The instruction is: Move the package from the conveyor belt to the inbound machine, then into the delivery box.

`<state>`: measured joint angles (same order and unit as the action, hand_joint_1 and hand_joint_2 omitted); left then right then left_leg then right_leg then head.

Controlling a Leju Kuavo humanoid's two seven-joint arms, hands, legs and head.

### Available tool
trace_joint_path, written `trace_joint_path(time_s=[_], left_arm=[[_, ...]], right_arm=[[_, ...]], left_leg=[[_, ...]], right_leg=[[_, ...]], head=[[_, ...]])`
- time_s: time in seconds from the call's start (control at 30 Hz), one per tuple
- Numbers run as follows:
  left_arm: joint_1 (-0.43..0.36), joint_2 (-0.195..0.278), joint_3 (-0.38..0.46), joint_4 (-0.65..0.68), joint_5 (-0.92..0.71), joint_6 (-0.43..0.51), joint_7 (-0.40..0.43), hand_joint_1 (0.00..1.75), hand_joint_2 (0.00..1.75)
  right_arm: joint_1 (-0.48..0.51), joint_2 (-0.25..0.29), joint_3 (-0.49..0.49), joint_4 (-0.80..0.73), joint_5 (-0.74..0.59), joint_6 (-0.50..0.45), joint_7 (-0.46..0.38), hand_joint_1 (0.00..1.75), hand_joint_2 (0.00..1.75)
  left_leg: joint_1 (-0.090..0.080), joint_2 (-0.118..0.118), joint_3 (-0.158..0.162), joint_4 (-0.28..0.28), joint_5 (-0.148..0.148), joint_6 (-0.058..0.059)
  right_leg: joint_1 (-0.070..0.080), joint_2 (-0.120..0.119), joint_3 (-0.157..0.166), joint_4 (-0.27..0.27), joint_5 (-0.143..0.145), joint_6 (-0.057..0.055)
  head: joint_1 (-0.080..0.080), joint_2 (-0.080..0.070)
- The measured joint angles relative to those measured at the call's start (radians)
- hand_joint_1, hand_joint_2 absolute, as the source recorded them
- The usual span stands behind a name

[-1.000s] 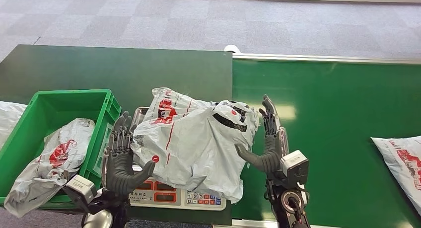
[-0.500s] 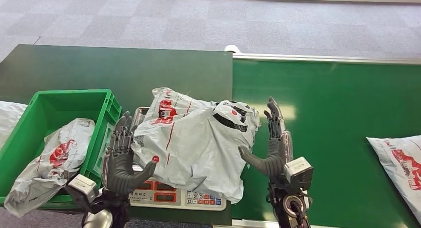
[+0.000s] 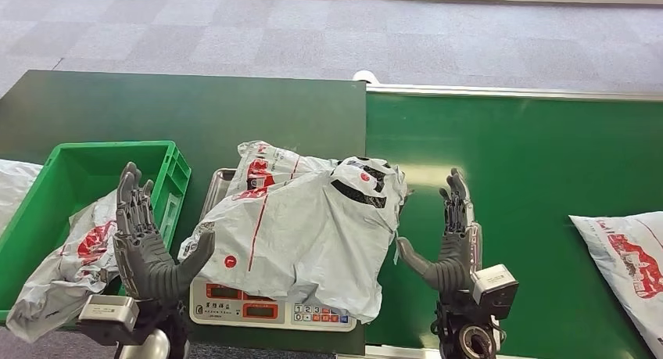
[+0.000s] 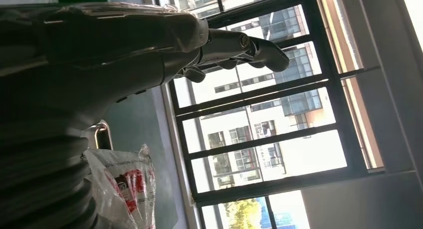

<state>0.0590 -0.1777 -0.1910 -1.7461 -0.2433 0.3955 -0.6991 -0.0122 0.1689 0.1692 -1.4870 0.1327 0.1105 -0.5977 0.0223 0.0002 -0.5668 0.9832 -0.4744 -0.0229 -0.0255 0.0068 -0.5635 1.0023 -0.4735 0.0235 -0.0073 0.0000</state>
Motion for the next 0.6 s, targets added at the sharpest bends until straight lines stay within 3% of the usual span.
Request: trace_joint_path(time_s=[0.17, 0.27, 0.47, 0.6], left_arm=[[0.001, 0.041, -0.078, -0.057, -0.087, 0.075, 0.0, 0.0, 1.75], [0.0, 0.058, -0.119, -0.055, -0.213, 0.075, 0.001, 0.0, 1.75], [-0.02, 0.064, -0.156, 0.025, -0.524, -0.076, 0.117, 0.0, 1.75], [-0.029, 0.064, -0.175, 0.095, -0.602, -0.156, 0.176, 0.0, 1.75]], right_arm=[[0.028, 0.006, -0.023, -0.001, 0.004, 0.01, -0.002, 0.0, 1.75], [0.04, 0.012, -0.036, -0.006, 0.01, 0.018, -0.003, 0.0, 1.75], [0.048, 0.02, -0.064, -0.021, 0.023, 0.045, -0.004, 0.0, 1.75], [0.048, 0.025, -0.078, -0.024, 0.03, 0.062, -0.004, 0.0, 1.75]], left_leg=[[0.0, 0.0, 0.0, 0.0, 0.0, 0.0], [0.0, 0.0, 0.0, 0.0, 0.0, 0.0], [0.0, 0.0, 0.001, 0.0, 0.0, 0.0], [0.0, 0.001, 0.001, 0.0, 0.0, 0.0]], right_leg=[[0.0, 0.0, 0.0, 0.0, 0.0, 0.0], [0.0, 0.0, 0.0, 0.0, 0.0, 0.0], [0.0, 0.0, 0.0, 0.0, 0.0, 0.0], [0.0, 0.0, 0.0, 0.0, 0.0, 0.0]], head=[[0.0, 0.0], [0.0, 0.0], [0.0, 0.0], [0.0, 0.0]])
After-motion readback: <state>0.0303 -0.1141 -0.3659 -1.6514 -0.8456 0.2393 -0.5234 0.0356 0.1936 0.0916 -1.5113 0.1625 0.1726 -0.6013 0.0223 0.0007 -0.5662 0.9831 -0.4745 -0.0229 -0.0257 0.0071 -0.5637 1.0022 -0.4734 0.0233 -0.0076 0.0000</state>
